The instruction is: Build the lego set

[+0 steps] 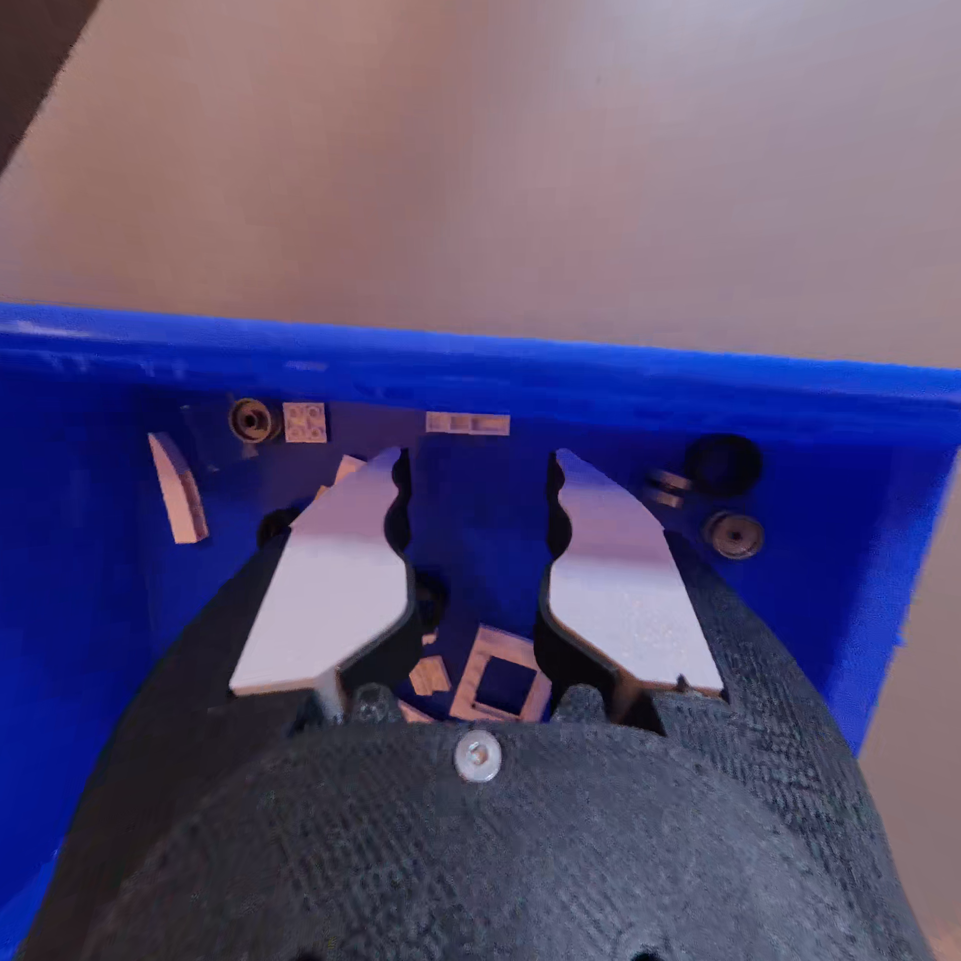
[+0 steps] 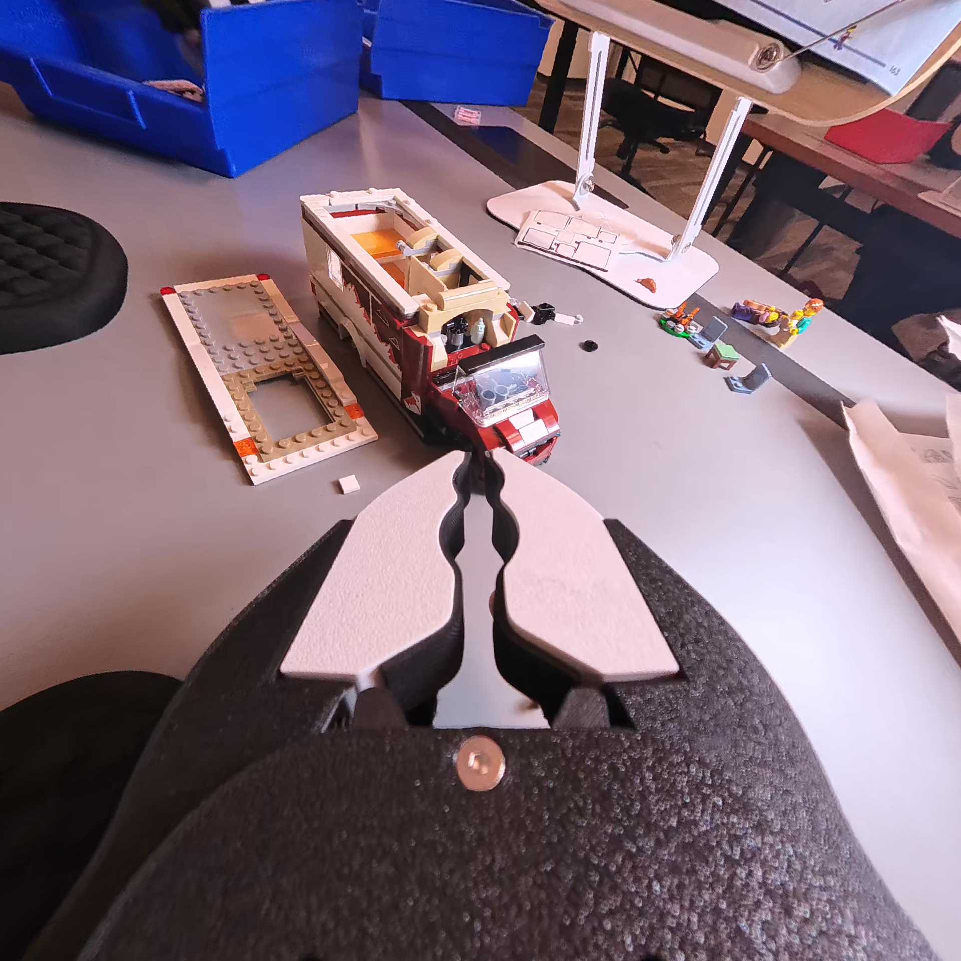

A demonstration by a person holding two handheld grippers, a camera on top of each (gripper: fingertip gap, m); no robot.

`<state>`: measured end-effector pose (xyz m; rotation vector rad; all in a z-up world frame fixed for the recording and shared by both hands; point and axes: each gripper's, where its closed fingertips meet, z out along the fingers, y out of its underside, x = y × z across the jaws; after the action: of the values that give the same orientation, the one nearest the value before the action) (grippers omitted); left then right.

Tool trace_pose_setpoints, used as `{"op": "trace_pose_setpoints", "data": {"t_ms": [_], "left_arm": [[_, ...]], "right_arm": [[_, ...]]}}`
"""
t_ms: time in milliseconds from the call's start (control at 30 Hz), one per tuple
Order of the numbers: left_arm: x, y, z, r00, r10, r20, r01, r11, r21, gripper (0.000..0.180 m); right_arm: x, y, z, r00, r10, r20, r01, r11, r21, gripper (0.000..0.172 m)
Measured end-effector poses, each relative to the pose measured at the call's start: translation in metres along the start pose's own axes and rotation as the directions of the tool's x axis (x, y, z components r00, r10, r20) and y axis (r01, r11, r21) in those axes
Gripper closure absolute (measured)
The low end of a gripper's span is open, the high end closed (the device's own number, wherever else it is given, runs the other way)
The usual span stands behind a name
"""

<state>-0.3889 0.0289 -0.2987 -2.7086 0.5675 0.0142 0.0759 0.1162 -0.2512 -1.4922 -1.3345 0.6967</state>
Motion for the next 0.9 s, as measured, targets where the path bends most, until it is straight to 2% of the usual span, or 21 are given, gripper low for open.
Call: {"op": "trace_pose_setpoints", "data": {"t_ms": [33,167,300,400,500,533,600,700,767,833,900], "left_arm": [[-0.002,0.002,0.007,1.000,-0.001,-0.013,0.000,1.000,-0.025,0.128],[0.001,-0.003,0.016,0.997,-0.002,-0.082,0.000,1.000,-0.026,0.139],[-0.001,0.000,0.015,0.998,0.052,-0.037,-0.054,0.998,-0.036,0.146],[0.003,-0.003,-0.006,0.997,0.078,-0.006,-0.077,0.997,0.011,0.146],[0.020,-0.026,-0.052,0.998,0.067,-0.013,-0.063,0.976,0.209,0.147],[0.037,-0.040,-0.070,0.996,0.071,-0.061,-0.049,0.949,0.313,0.147],[0.083,-0.069,-0.108,0.973,0.120,-0.197,0.002,0.849,0.528,0.147],[0.161,-0.102,-0.150,0.875,0.260,-0.408,0.141,0.671,0.728,0.148],[0.209,-0.116,-0.170,0.759,0.367,-0.538,0.275,0.568,0.776,0.148],[0.246,-0.128,-0.179,0.620,0.447,-0.645,0.413,0.513,0.752,0.148],[0.275,-0.138,-0.178,0.463,0.498,-0.733,0.523,0.514,0.680,0.148]], "right_arm": [[0.001,0.000,-0.001,1.000,0.004,-0.004,-0.004,1.000,0.004,0.168],[0.004,0.000,-0.008,0.999,0.026,-0.019,-0.025,0.999,0.025,0.168],[0.007,0.001,-0.013,0.999,0.032,-0.035,-0.031,0.999,0.036,0.168],[0.006,-0.003,-0.017,0.999,0.030,-0.036,-0.028,0.998,0.056,0.168],[-0.001,-0.015,-0.019,1.000,-0.008,-0.028,0.010,0.997,0.082,0.168],[-0.005,-0.020,-0.018,0.999,-0.030,-0.020,0.032,0.995,0.093,0.168],[-0.016,-0.034,-0.013,0.996,-0.089,-0.003,0.088,0.988,0.124,0.166],[-0.040,-0.059,-0.002,0.978,-0.204,0.032,0.195,0.964,0.183,0.154],[-0.056,-0.078,0.006,0.956,-0.292,0.037,0.276,0.933,0.229,0.148],[-0.070,-0.099,0.012,0.928,-0.371,0.027,0.349,0.892,0.287,0.147],[-0.084,-0.122,0.016,0.901,-0.433,0.005,0.406,0.848,0.342,0.147]]}}
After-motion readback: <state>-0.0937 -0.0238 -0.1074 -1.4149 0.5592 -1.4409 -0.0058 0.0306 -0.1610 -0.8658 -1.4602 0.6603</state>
